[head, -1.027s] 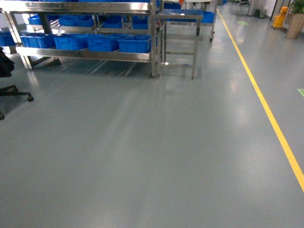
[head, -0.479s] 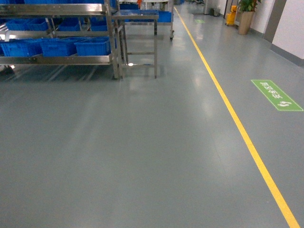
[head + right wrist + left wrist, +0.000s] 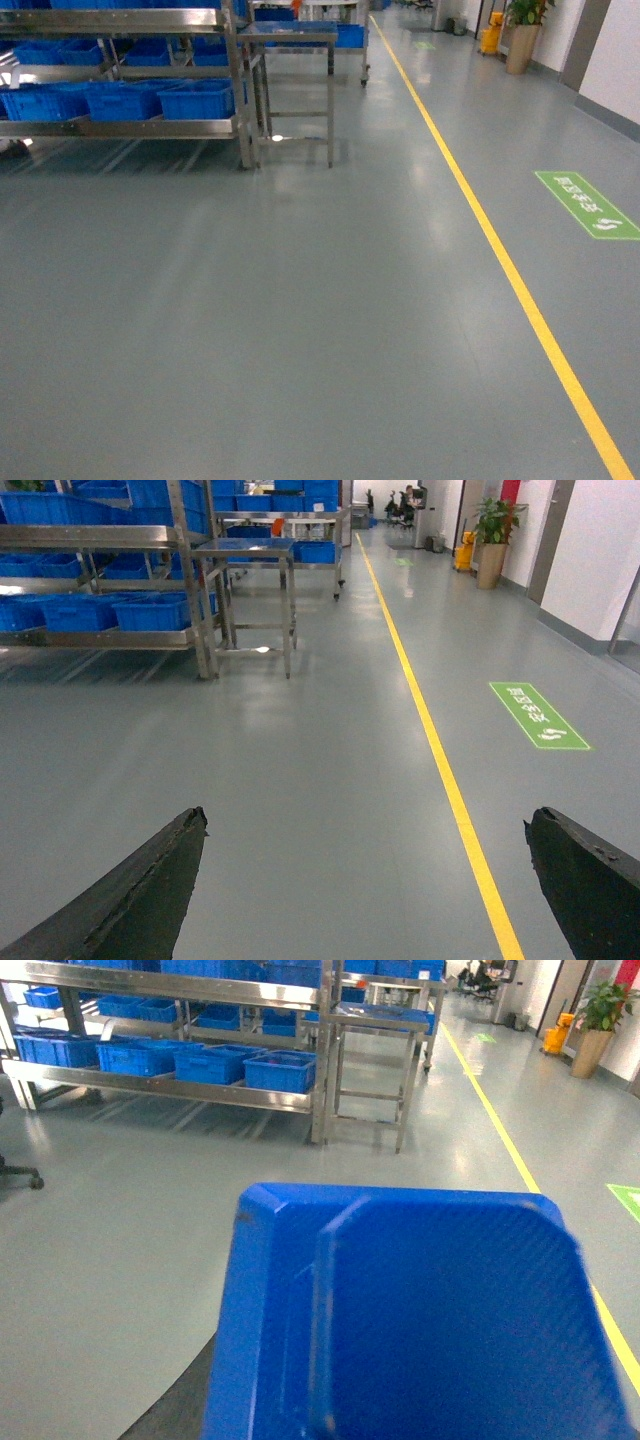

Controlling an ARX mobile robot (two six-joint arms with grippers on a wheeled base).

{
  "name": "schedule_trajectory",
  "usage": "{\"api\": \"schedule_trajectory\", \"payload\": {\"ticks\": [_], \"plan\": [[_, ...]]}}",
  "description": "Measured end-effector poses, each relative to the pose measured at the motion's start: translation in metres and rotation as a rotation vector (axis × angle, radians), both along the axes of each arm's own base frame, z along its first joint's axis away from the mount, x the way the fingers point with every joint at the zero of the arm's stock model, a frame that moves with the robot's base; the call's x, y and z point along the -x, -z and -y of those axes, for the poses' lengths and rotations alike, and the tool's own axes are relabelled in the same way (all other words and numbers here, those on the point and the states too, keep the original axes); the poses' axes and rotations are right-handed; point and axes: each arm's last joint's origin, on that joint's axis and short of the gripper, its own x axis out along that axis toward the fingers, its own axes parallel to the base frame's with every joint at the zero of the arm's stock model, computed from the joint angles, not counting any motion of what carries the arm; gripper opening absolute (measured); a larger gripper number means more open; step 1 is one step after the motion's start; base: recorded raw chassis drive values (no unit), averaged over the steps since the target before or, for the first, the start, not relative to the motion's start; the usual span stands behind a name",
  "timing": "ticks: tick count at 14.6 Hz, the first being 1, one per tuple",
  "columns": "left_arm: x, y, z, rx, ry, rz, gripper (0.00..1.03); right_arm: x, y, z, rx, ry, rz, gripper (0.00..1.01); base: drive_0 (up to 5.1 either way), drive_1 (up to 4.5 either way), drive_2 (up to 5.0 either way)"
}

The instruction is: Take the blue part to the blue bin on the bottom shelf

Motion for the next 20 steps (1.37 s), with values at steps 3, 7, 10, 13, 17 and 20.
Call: {"api": "schedule_trajectory", "payload": {"ticks": [3, 7, 10, 13, 17, 20], "plan": [[0.0000, -0.0002, 0.0000, 0.001, 0.000, 0.002, 0.43, 0.0000, -0.0001, 0.0000, 0.000, 0.000, 0.001, 0.98, -0.2, 4.01, -4.3], [-0.0002, 0.0002, 0.0001, -0.001, 0.001, -0.002, 0.43, 0.0000, 0.0000, 0.0000, 0.000, 0.000, 0.000, 0.98, -0.1, 4.13, -4.2], [-0.0002, 0.0000, 0.0001, 0.000, 0.000, 0.000, 0.43, 0.0000, 0.0001, 0.0000, 0.000, 0.000, -0.001, 0.98, -0.1, 4.07, -4.3], [-0.0003, 0.0003, 0.0001, -0.001, 0.000, -0.004, 0.43, 0.0000, -0.0001, 0.0000, 0.000, 0.000, 0.001, 0.98, 0.0, 4.17, -4.2], [-0.0003, 0.0002, 0.0001, -0.001, 0.000, -0.003, 0.43, 0.0000, -0.0004, 0.0000, 0.000, 0.000, 0.004, 0.98, 0.0, 4.21, -4.2], [-0.0003, 0.0004, 0.0001, -0.001, 0.000, -0.005, 0.43, 0.0000, -0.0001, 0.0000, 0.000, 0.000, 0.001, 0.98, -0.1, 4.10, -4.3]]}}
